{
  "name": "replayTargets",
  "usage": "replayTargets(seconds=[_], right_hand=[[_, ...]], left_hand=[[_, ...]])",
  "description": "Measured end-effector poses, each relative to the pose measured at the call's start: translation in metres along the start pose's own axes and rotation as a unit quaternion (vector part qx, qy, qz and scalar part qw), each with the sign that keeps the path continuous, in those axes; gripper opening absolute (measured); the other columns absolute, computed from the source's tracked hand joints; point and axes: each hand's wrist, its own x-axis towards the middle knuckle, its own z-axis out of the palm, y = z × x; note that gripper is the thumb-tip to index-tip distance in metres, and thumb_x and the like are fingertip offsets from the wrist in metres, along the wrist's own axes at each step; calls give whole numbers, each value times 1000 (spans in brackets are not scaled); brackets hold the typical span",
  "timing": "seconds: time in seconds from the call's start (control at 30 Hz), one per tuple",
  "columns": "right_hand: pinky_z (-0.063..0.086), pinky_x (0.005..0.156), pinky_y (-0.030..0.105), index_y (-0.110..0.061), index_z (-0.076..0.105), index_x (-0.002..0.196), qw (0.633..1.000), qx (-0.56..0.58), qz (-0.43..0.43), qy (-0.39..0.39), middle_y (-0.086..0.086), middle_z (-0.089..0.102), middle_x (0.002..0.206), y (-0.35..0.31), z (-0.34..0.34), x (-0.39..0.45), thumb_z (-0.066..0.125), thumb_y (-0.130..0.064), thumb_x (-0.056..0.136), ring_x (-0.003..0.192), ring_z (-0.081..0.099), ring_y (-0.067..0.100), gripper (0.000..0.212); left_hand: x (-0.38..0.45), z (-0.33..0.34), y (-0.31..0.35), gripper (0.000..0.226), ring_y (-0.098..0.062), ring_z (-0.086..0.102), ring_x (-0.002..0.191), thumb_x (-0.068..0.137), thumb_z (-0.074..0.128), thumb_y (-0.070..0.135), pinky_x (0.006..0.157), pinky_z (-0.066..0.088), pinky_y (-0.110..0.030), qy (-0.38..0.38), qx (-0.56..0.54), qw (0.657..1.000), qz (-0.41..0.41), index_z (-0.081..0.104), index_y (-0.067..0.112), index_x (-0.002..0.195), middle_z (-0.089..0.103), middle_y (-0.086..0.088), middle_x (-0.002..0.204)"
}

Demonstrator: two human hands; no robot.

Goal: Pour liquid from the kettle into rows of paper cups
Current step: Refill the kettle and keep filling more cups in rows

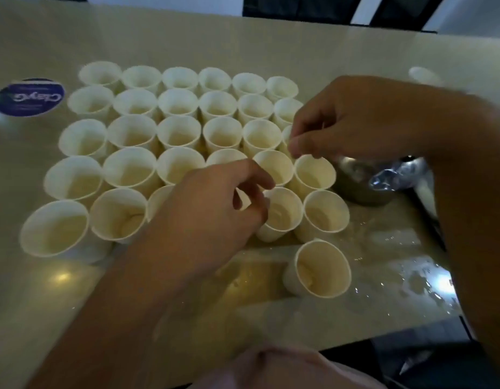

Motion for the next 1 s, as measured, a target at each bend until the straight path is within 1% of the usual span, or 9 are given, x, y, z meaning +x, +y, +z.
replayTargets(seconds=[0.13, 0.23, 0.33, 0.4, 0.53, 0.6, 0.73, 0.83, 1.0], right_hand=[[57, 75, 32, -42, 73, 85, 997, 27, 68, -39, -22, 71, 73, 37, 3, -45, 59, -64, 77, 69, 69, 1, 27], [49, 69, 23, -40, 72, 83, 991, 33, 97, -80, -24, 69, 76, 54, 23, -63, 59, -70, 73, 72, 65, -5, 35], [47, 65, 18, -32, 72, 81, 985, 44, 104, -128, -20, 69, 73, 67, 57, -69, 60, -69, 79, 69, 65, -3, 39], [44, 63, 18, -29, 70, 78, 981, 53, 103, -159, -18, 68, 68, 71, 74, -71, 60, -65, 85, 63, 62, -4, 38], [41, 59, 19, -29, 67, 75, 978, 68, 94, -172, -12, 63, 64, 76, 91, -74, 60, -56, 93, 53, 55, -4, 33], [39, 58, 18, -30, 65, 74, 979, 65, 86, -172, -11, 62, 65, 76, 94, -75, 60, -51, 95, 53, 54, -3, 30], [39, 59, 20, -29, 62, 70, 981, 80, 77, -158, -8, 61, 65, 74, 98, -74, 59, -40, 98, 56, 53, 2, 31], [42, 58, 22, -26, 62, 68, 986, 76, 78, -125, -8, 60, 63, 75, 98, -75, 58, -35, 99, 54, 52, 4, 32], [45, 60, 20, -25, 61, 62, 978, 161, 73, -114, -9, 61, 59, 82, 83, -82, 58, -28, 98, 53, 54, 1, 37]], left_hand=[[10, 25, 15, 12, 11, 56, 81, 90, 66, 41, 59, 38, -12, -56, 21, 998, 19, 60, 49, 97, 60, 26, 79], [11, 37, 19, 13, 5, 57, 76, 87, 65, 50, 64, 42, -13, -118, 75, 990, 16, 56, 49, 97, 59, 26, 81], [9, 49, 17, 47, 8, 56, 81, 70, 60, 73, 67, 46, -14, -170, 99, 981, 3, 47, 56, 112, 56, 30, 90], [4, 55, 13, 67, 12, 53, 88, 58, 61, 79, 67, 43, -11, -186, 93, 978, -14, 36, 61, 118, 51, 35, 99], [-11, 66, 9, 87, 21, 40, 106, 43, 66, 82, 72, 42, -10, -177, 76, 981, -13, 18, 74, 116, 37, 42, 115], [-16, 71, 5, 90, 19, 39, 107, 42, 64, 83, 76, 42, -13, -160, 79, 984, -3, 14, 78, 117, 33, 43, 119], [-19, 76, 0, 93, 17, 41, 106, 45, 60, 85, 81, 41, -16, -142, 89, 986, 22, 17, 73, 127, 36, 42, 120], [-22, 79, -1, 97, 16, 44, 105, 49, 65, 82, 85, 45, -19, -136, 93, 986, 29, 19, 69, 133, 38, 46, 116], [-28, 90, 4, 86, 14, 46, 108, 53, 65, 84, 86, 44, -20, -121, 35, 991, 39, 19, 71, 124, 43, 43, 111]])
